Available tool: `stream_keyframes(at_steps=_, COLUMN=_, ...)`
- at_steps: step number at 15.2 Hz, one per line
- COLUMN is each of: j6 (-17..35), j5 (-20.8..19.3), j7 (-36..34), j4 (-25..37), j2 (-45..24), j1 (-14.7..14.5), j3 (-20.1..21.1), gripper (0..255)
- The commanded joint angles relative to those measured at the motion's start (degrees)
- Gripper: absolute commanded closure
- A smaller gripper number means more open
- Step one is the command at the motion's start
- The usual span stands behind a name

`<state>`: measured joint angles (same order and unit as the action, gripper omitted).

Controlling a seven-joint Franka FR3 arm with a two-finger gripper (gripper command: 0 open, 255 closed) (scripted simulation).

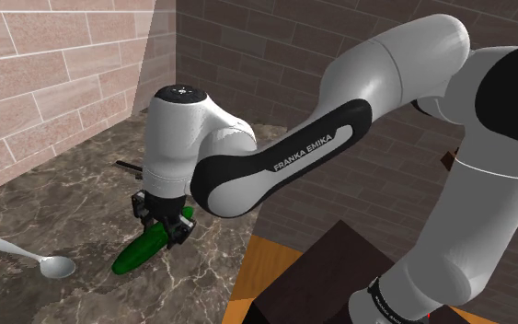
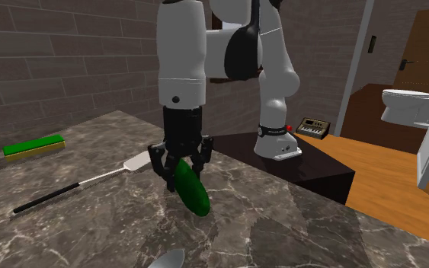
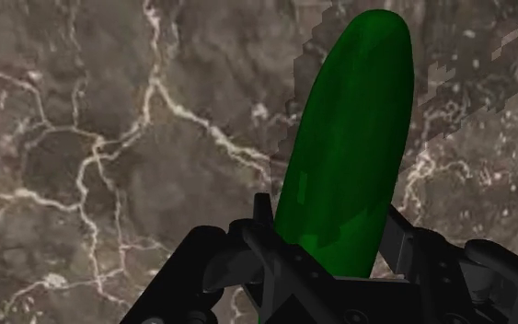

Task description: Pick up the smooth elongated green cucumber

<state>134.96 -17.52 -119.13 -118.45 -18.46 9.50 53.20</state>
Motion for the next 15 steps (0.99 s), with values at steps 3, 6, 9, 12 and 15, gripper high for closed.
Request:
stream_keyframes(at_steps=3, j6=-2.27, j5=2.37, j7=1.51, j4=1.01, j2=1.97, j1=1.32, j3=1.54, gripper=255)
stream_keyframes(at_steps=6, j6=-4.11, j5=4.23, j7=2.69, j4=1.89, j2=3.54, j1=2.32, j3=2.62, gripper=255)
stream_keyframes(at_steps=9, j6=-6.0, j5=6.02, j7=3.83, j4=2.89, j2=5.06, j1=3.23, j3=3.56, gripper=255)
stream_keyframes(at_steps=12, j6=-7.95, j5=7.7, j7=4.9, j4=4.03, j2=6.52, j1=4.04, j3=4.36, gripper=255)
stream_keyframes(at_steps=15, j6=-8.71, j5=8.32, j7=5.3, j4=4.49, j2=7.06, j1=4.31, j3=4.61, gripper=255)
